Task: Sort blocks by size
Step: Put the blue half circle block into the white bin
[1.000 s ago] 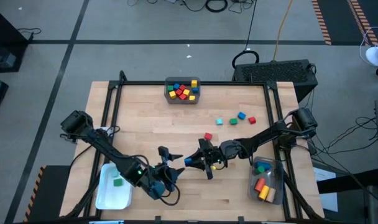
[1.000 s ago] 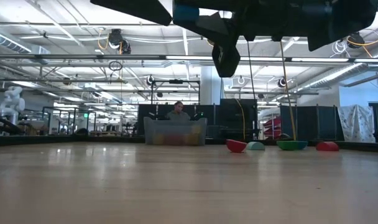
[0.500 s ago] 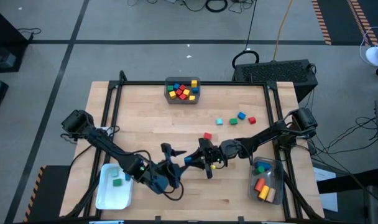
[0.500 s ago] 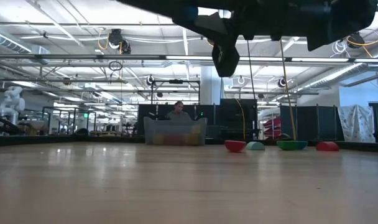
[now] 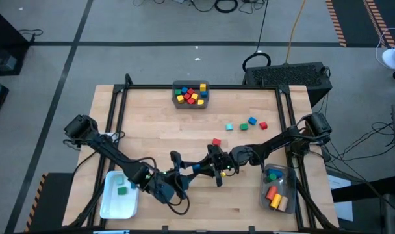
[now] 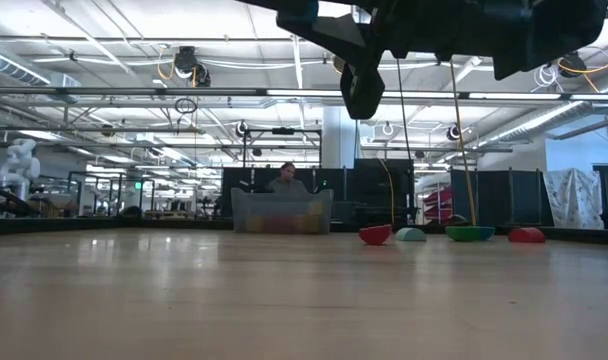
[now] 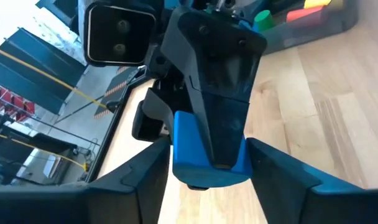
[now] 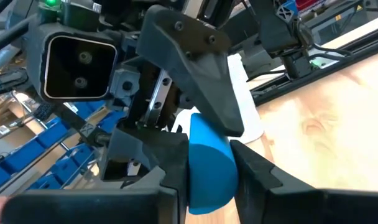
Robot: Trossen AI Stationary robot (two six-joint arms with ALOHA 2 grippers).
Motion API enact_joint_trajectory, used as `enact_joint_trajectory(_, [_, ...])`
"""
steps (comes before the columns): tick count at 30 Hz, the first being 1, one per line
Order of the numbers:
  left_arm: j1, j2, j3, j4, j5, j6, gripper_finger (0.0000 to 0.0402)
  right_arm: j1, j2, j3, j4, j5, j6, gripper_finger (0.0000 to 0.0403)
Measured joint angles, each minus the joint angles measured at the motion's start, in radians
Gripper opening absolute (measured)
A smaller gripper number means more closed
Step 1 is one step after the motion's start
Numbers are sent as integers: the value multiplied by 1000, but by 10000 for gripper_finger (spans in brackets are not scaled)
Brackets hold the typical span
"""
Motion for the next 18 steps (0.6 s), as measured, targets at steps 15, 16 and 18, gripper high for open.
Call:
enact_joint_trajectory(15, [0, 0, 0, 23, 13, 25, 183, 0, -1, 0, 0, -2, 28, 77])
enact_joint_trajectory(16, [0, 0, 0, 24, 25, 36, 188, 0, -1, 0, -2, -4, 38, 77])
enact_joint_trajectory(18, [0, 0, 0, 30, 49, 72, 199, 0, -1, 0, -5, -8, 67, 78])
